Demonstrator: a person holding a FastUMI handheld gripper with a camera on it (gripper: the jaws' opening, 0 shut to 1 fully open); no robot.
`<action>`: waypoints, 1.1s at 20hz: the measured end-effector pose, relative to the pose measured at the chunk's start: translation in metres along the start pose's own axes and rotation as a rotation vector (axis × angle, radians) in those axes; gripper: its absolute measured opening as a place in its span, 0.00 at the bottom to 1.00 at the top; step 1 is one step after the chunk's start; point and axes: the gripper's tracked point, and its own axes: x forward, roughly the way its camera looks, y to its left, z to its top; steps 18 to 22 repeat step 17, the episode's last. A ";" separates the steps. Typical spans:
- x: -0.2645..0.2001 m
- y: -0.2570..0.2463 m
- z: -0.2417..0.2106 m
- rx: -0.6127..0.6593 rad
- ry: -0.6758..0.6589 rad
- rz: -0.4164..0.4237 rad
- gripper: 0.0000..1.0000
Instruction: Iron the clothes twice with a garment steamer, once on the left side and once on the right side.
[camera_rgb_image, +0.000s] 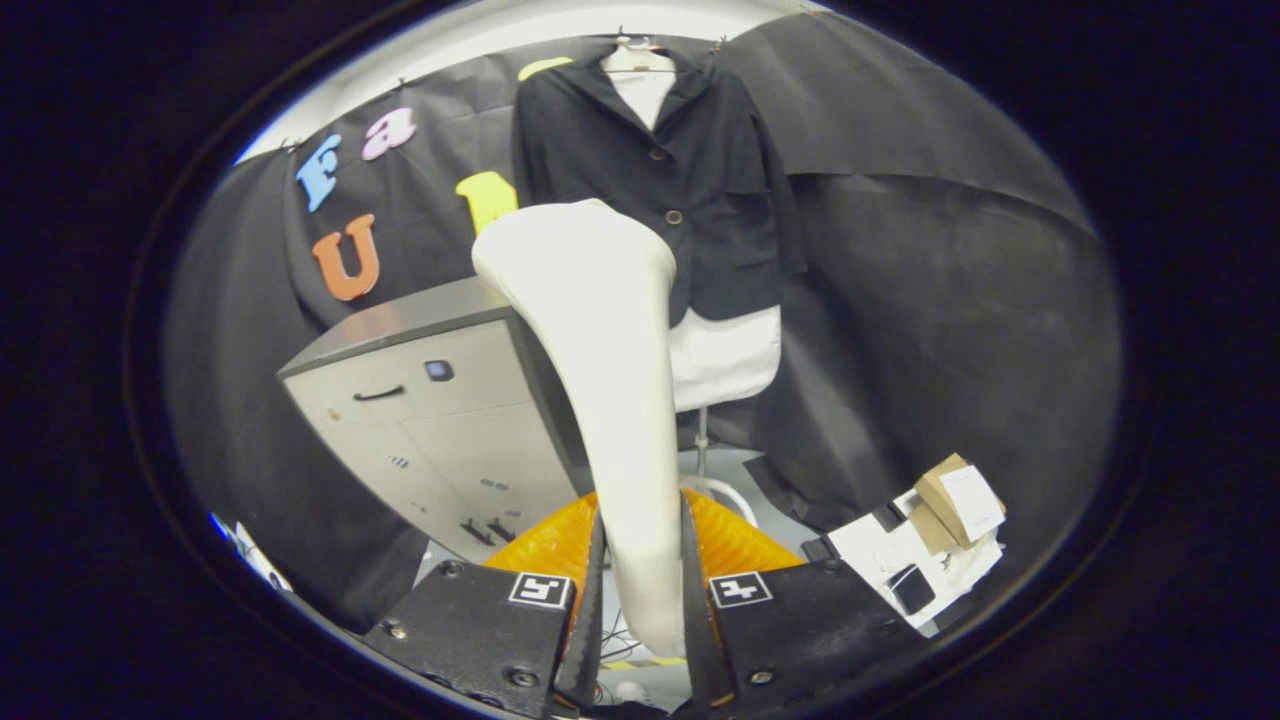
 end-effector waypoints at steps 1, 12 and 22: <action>-0.010 0.007 -0.006 -0.011 -0.004 0.003 0.37; -0.056 0.050 -0.059 -0.211 0.006 0.040 0.37; -0.054 0.050 -0.050 -0.187 -0.007 0.034 0.37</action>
